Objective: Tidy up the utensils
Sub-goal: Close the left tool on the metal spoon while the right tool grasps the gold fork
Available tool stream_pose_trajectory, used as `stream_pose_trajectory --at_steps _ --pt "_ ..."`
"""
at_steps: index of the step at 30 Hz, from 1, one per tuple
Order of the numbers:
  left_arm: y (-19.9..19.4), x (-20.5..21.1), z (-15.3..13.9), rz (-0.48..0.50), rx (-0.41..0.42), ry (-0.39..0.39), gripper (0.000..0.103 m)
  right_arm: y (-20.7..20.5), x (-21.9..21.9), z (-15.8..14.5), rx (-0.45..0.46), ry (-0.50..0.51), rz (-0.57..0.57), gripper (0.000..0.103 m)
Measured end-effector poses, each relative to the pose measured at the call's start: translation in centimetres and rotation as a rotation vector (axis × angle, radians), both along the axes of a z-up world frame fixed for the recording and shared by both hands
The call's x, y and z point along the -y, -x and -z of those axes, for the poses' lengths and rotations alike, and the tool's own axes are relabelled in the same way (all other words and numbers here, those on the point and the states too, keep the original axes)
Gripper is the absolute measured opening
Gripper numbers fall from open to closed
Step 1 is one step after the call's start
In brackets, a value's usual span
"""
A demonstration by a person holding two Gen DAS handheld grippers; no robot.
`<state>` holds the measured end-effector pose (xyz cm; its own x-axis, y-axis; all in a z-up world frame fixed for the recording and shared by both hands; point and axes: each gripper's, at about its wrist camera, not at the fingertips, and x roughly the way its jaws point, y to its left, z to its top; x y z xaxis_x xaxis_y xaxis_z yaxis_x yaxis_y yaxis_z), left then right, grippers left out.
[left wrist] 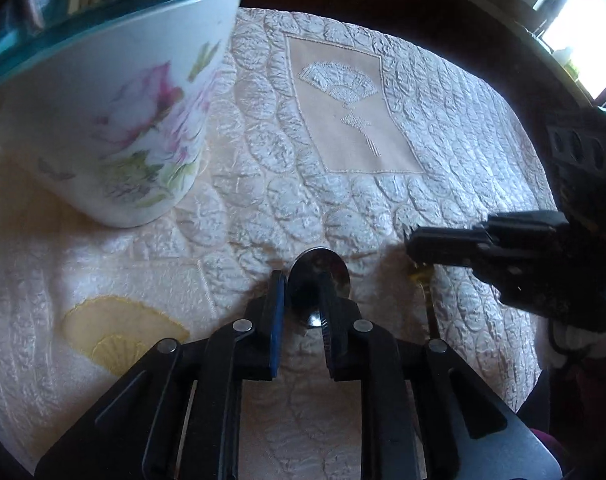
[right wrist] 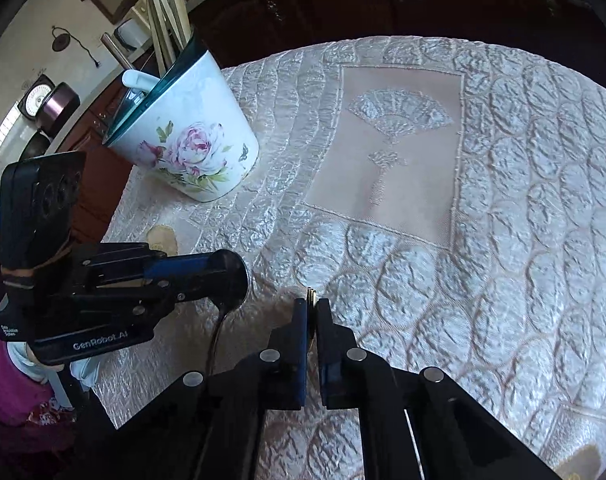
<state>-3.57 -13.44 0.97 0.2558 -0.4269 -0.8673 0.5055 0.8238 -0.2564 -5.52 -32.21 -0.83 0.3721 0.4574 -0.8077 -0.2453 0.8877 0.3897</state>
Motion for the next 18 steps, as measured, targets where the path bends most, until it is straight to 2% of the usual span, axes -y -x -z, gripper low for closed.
stream_pose_trajectory --at_steps 2,7,10,13,14,17,18 --pt "-0.3 0.2 0.0 0.0 -0.01 0.007 0.015 0.5 0.6 -0.5 0.007 -0.005 0.02 0.003" --pt "0.3 0.7 -0.5 0.014 0.02 0.008 0.004 2.3 2.0 -2.5 0.061 -0.011 0.057 0.002" --pt "1.0 0.1 -1.6 0.006 0.037 0.023 0.002 2.9 2.8 -3.8 0.087 -0.011 0.062 0.002" --pt "1.7 -0.4 -2.8 0.0 0.067 0.025 0.002 2.7 2.4 -3.7 0.066 -0.012 0.027 0.002" --pt "1.9 -0.6 -3.1 -0.005 0.072 0.023 0.002 2.6 2.0 -3.4 0.059 0.003 0.012 0.003" --pt "2.6 -1.6 -4.0 -0.029 0.09 0.025 0.002 2.2 0.8 -2.2 0.033 0.053 0.017 0.017" --pt "2.9 -1.9 -4.4 -0.036 0.101 0.021 0.002 1.9 0.6 -1.9 0.024 0.048 0.021 0.018"
